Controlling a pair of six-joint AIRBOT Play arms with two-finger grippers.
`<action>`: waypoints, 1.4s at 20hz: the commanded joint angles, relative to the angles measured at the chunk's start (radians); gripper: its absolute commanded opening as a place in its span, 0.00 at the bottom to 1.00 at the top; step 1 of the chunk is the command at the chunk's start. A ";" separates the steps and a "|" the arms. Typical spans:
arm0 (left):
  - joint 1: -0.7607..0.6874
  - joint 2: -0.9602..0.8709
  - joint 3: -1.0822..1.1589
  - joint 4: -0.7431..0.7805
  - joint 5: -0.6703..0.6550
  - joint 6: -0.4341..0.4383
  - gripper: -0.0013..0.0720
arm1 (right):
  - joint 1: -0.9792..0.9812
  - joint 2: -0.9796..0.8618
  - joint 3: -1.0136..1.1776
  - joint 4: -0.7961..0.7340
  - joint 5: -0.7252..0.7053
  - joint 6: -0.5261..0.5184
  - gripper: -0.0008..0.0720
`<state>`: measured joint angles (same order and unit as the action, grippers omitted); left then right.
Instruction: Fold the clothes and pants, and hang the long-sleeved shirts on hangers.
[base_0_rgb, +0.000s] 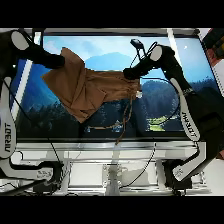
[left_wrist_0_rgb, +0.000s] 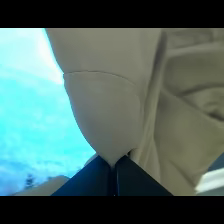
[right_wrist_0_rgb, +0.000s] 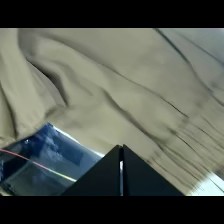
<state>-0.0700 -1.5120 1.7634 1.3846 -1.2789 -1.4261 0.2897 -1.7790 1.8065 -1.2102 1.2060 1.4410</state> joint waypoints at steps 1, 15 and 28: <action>-0.004 0.035 -0.003 -0.147 0.021 -0.066 0.03 | 0.029 -0.015 -0.023 0.010 -0.125 0.024 0.05; 0.011 0.042 -0.005 0.058 0.113 -0.079 0.04 | 0.037 -0.178 -0.023 0.335 -0.079 -0.121 0.08; 0.010 0.021 -0.005 0.088 0.105 -0.079 0.04 | 0.192 -0.228 -0.023 0.294 -0.146 -0.181 0.95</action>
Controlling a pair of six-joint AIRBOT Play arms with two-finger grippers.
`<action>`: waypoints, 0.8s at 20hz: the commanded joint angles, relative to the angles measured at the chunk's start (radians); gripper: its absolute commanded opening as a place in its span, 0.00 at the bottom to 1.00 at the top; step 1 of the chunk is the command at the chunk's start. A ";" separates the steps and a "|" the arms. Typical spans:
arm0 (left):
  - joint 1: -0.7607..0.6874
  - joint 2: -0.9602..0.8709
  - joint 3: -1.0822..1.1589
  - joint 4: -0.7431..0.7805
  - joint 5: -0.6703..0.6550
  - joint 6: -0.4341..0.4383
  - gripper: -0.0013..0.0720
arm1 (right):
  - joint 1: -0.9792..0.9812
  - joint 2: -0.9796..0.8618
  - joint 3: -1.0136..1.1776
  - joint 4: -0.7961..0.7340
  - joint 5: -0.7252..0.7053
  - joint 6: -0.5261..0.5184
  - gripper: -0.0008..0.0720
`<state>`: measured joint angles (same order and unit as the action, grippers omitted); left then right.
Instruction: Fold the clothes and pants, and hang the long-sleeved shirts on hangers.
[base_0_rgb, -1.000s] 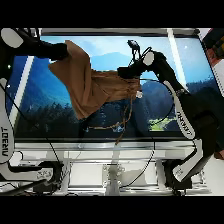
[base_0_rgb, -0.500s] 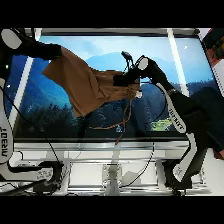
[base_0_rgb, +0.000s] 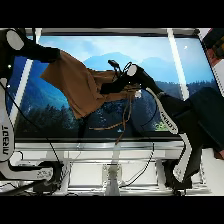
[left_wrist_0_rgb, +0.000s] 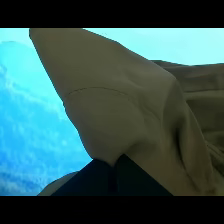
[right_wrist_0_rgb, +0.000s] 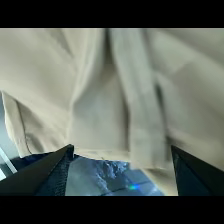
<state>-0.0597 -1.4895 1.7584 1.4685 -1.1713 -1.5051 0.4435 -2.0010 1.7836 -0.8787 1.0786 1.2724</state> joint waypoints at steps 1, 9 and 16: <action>0.000 -0.002 0.000 0.004 -0.004 0.000 0.04 | 0.048 -0.008 0.000 -0.041 -0.031 -0.009 0.95; -0.003 -0.002 0.000 -0.003 -0.005 0.000 0.04 | 0.082 -0.047 0.002 -0.055 -0.199 0.002 0.96; -0.003 -0.002 0.000 -0.010 -0.004 0.001 0.04 | 0.121 -0.077 0.013 -0.161 -0.193 0.047 0.26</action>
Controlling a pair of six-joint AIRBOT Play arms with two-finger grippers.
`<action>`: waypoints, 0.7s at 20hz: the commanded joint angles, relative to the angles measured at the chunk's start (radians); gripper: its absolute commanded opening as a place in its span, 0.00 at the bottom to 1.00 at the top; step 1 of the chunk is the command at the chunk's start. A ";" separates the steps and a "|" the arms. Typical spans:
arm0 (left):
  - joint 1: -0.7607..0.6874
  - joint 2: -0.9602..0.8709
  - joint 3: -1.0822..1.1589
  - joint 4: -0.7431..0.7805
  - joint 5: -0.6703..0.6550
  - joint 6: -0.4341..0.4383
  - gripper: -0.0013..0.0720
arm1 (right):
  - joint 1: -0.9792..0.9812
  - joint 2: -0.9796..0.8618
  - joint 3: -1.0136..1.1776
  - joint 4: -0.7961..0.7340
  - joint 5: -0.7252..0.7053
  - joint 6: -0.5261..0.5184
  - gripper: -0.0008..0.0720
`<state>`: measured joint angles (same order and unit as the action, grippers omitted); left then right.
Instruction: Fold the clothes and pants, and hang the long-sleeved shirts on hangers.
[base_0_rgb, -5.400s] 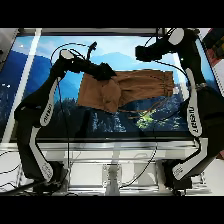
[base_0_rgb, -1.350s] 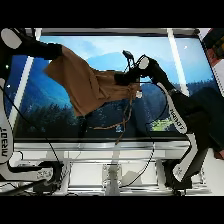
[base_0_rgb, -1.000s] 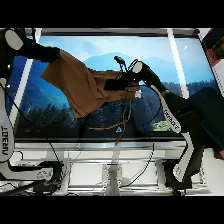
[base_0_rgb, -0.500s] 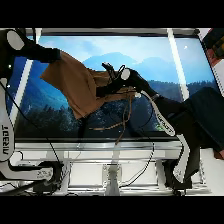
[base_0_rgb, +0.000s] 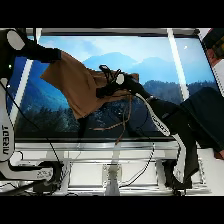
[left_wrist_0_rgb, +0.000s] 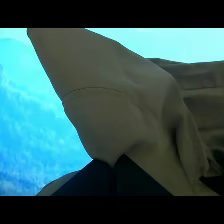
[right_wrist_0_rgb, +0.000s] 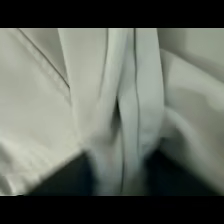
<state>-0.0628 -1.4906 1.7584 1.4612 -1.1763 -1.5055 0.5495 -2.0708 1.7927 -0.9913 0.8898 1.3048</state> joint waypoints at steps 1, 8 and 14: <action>0.000 0.000 0.000 -0.002 0.001 0.002 0.04 | 0.016 -0.005 0.019 -0.074 0.008 0.014 0.06; 0.005 0.004 0.000 0.063 -0.034 0.003 0.04 | -0.039 0.024 0.264 -0.346 0.009 0.123 0.05; 0.004 0.009 0.000 0.050 -0.168 0.017 0.04 | -0.049 0.001 0.218 -0.368 -0.314 0.369 0.05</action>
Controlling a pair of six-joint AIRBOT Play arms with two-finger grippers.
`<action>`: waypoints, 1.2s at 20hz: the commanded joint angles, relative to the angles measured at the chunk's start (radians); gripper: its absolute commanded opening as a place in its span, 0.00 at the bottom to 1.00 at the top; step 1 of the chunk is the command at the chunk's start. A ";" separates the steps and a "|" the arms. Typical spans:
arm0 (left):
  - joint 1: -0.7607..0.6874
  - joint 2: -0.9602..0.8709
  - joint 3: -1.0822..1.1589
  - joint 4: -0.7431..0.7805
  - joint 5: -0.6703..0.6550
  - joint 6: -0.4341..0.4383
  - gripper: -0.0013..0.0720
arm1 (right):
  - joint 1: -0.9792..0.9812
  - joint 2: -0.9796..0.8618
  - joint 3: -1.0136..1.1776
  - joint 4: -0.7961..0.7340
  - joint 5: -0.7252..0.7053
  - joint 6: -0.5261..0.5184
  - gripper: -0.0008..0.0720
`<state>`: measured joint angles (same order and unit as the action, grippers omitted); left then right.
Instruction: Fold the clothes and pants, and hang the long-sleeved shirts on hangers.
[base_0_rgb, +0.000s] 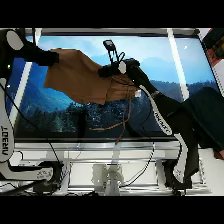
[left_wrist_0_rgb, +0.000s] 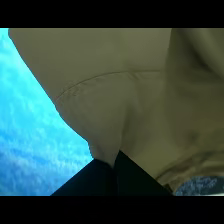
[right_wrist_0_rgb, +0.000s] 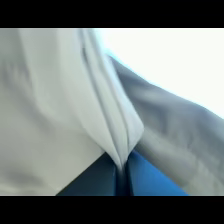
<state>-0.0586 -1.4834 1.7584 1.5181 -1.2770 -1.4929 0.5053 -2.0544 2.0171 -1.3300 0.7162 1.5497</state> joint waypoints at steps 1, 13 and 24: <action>-0.001 0.002 0.000 -0.028 -0.080 0.004 0.04 | -0.005 -0.031 -0.006 -0.028 -0.150 0.148 0.05; -0.051 0.001 0.000 -0.502 0.195 0.010 0.03 | -0.102 0.066 -0.005 -0.115 0.211 0.132 0.91; -0.443 -0.243 0.000 -0.502 0.606 0.001 0.03 | -0.293 0.100 -0.034 -0.113 0.534 0.132 0.05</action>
<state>-0.4114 -1.6367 1.7584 1.0214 -0.7494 -1.4773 0.2581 -1.9671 1.9858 -1.4422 1.1847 1.6829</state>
